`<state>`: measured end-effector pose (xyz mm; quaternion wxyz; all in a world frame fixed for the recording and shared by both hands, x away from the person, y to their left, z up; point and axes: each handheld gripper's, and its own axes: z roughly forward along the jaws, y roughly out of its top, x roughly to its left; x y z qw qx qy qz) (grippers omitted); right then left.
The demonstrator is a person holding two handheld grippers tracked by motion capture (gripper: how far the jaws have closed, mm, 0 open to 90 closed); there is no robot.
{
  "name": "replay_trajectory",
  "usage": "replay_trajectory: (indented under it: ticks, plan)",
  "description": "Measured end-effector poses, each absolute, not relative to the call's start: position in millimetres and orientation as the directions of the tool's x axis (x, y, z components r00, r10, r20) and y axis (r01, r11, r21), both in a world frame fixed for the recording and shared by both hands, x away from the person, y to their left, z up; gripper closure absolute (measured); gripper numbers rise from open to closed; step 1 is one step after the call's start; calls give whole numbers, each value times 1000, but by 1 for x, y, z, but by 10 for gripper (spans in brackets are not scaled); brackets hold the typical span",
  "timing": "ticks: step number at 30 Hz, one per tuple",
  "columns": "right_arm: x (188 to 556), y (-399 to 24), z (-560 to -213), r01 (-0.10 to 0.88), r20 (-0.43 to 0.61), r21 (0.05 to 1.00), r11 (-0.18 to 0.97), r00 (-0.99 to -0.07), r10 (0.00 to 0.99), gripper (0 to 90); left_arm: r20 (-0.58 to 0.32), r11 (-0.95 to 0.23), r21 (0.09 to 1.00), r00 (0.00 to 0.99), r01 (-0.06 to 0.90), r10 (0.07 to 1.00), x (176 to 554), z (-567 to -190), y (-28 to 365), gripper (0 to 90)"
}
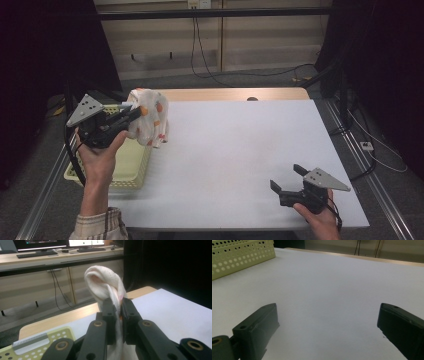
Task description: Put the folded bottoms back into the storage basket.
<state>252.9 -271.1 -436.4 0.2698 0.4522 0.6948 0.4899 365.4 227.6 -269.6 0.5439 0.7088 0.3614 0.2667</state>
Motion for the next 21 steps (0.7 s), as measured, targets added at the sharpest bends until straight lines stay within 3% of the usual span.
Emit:
replay_trajectory:
  ticks: [21]
  plan:
    - [252,-271,-436,365,67,924,113,-446,893,32,-19,-133,965,565,226,825,360,-263,256,834]
